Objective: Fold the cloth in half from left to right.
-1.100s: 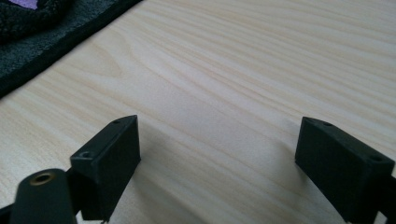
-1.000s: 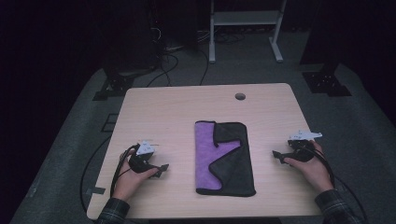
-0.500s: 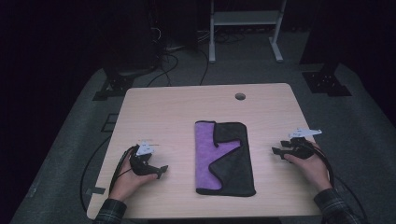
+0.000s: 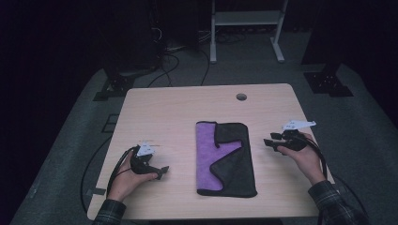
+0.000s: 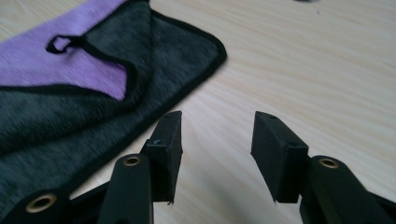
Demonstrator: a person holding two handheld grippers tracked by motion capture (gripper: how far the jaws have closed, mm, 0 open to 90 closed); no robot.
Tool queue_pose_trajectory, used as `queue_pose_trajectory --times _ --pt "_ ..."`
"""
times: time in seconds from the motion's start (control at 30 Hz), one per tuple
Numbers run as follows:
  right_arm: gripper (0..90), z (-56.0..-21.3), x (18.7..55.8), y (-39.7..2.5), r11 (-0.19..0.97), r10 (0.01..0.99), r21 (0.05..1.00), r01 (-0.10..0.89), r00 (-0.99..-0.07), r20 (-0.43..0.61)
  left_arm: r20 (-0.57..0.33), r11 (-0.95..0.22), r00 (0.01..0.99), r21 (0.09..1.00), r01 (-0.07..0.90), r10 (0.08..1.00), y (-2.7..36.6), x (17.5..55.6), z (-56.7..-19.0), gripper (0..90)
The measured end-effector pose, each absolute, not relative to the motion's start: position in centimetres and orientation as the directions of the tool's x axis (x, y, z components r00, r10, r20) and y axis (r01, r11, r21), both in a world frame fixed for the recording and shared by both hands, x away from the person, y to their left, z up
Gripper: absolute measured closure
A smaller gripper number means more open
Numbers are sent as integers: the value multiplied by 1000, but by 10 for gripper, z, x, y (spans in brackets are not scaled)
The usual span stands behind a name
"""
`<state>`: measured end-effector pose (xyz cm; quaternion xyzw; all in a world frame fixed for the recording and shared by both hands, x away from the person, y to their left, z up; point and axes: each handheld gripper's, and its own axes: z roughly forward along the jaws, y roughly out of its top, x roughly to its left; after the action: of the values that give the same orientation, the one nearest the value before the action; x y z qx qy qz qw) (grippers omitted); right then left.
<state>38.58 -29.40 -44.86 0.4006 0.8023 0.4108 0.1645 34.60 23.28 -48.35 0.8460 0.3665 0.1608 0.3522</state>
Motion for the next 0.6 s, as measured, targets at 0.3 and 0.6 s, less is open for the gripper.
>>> queue_pose_trajectory --times 0.3,0.6 --pt "550 -436 395 -270 344 731 807 481 -676 91 16 -483 679 715 505 734 233 346 -484 0" --pt "562 -428 408 -236 377 676 814 442 -732 84 15 -482 679 716 505 734 233 346 -484 0"
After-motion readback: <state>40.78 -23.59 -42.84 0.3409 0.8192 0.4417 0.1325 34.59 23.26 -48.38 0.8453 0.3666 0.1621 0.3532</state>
